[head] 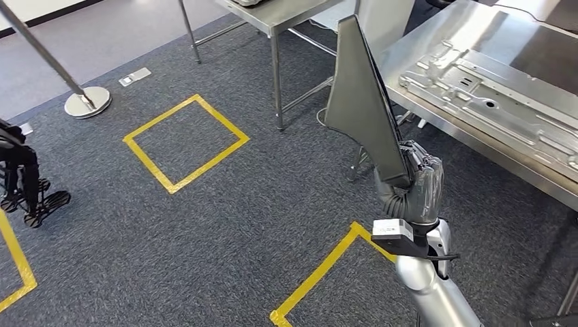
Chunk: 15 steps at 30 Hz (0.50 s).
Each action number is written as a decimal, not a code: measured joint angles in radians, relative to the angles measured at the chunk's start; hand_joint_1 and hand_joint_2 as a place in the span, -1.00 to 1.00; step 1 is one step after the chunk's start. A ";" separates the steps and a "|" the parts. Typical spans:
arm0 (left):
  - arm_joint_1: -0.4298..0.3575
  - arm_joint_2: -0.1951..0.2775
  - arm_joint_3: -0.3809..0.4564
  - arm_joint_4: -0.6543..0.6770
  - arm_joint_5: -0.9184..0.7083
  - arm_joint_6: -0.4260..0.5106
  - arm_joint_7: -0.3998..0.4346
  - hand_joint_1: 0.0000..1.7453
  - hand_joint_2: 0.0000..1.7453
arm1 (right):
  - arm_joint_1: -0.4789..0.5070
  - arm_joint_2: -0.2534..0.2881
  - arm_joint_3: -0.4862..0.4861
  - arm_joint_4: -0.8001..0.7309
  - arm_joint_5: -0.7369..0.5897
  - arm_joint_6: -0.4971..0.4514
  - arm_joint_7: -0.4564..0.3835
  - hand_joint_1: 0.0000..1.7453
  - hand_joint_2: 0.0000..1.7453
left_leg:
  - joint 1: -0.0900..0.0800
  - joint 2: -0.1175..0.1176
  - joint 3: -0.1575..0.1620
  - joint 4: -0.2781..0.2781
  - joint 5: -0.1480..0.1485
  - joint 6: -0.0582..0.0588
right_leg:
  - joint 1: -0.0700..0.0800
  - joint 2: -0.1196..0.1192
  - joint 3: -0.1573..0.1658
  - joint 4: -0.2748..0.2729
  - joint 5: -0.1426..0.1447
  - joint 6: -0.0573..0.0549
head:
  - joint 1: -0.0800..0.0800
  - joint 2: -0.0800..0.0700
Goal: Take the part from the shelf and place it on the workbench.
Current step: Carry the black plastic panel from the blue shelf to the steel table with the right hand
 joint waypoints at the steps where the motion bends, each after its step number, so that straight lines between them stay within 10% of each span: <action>1: 0.004 0.001 0.000 0.001 -0.002 -0.006 0.008 -1.00 1.00 | 0.000 0.000 -0.001 0.002 0.003 0.000 0.003 1.00 1.00 | 0.001 -0.002 -0.005 -0.004 0.019 0.000 | 0.000 0.013 0.001 0.000 0.000 0.000 | -0.003 0.000; 4: 0.007 0.002 0.000 0.002 -0.008 -0.023 0.031 -1.00 1.00 | -0.002 -0.001 -0.006 0.005 0.019 0.000 0.015 1.00 1.00 | 0.012 -0.041 0.064 -0.186 0.123 -0.001 | -0.002 0.046 0.002 0.004 -0.002 0.007 | -0.008 0.000; 7: 0.009 0.001 0.000 0.005 -0.017 -0.039 0.049 -1.00 1.00 | -0.008 -0.005 -0.010 0.005 0.038 0.011 0.027 1.00 1.00 | 0.013 -0.074 0.094 -0.266 0.143 0.004 | -0.004 0.074 -0.008 0.006 0.003 0.028 | -0.008 0.000; 11: 0.004 -0.005 0.000 0.005 -0.022 -0.040 0.074 -1.00 1.00 | -0.027 -0.014 -0.007 0.008 0.088 0.043 0.061 1.00 1.00 | 0.009 -0.034 0.094 -0.275 0.153 0.030 | -0.006 0.036 -0.035 0.047 -0.024 0.043 | 0.004 0.000; 15: 0.003 -0.009 0.000 0.005 -0.015 -0.046 0.076 -1.00 1.00 | -0.062 -0.015 0.002 0.019 0.125 0.057 0.085 1.00 1.00 | 0.004 0.019 0.094 -0.275 0.151 0.040 | -0.003 -0.012 -0.135 0.266 -0.115 0.046 | 0.032 0.000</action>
